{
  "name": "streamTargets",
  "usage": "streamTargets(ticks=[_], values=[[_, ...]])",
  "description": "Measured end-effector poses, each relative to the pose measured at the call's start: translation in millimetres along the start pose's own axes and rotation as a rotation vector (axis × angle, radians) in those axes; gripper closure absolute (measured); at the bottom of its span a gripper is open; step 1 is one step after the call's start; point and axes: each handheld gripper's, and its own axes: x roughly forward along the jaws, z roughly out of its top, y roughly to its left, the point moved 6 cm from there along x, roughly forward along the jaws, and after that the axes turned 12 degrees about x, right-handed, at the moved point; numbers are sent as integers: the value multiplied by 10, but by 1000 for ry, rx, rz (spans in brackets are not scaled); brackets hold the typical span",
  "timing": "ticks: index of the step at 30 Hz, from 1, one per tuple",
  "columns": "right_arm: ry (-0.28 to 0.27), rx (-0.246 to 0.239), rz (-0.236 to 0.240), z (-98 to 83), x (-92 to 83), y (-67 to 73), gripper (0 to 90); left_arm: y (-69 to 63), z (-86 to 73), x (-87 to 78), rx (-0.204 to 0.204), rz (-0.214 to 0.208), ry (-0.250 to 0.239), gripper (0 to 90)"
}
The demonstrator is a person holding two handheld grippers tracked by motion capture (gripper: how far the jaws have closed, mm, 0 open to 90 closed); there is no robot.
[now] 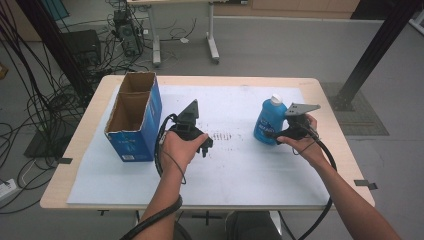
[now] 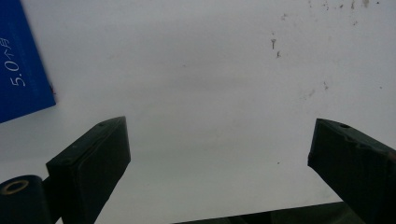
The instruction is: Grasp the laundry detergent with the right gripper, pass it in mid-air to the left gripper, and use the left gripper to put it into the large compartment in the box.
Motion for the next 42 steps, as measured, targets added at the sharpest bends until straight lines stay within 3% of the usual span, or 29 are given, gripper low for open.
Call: streamTargets(ticks=[16, 29, 42], values=[[-9, -4, 1, -10, 9, 16, 63, 6, -4, -8, 0, 0, -2, 60], [-20, -40, 4, -8, 36, 44, 246, 10, -7, -22, 2, 0, -4, 60], [-29, -31, 8, -10, 45, 22, 378, 18, -12, -16, -3, -2, -4, 61]])
